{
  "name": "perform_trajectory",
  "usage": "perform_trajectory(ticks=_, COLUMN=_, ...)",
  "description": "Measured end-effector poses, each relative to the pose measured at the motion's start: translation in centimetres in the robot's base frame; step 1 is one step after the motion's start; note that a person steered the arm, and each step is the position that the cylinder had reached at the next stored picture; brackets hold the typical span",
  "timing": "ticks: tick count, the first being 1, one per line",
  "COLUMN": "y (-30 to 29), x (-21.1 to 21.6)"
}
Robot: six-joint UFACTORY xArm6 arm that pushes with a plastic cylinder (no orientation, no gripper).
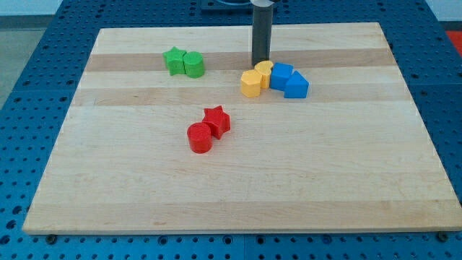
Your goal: Point at green circle
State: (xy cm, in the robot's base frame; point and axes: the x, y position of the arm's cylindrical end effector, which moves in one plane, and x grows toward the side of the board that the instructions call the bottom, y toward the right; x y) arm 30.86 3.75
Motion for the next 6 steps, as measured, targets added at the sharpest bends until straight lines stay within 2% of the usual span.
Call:
perform_trajectory(ticks=2, y=-0.1, x=-0.9)
perform_trajectory(ticks=5, y=-7.9, x=-1.9)
perform_trajectory(ticks=6, y=-8.9, x=-1.8)
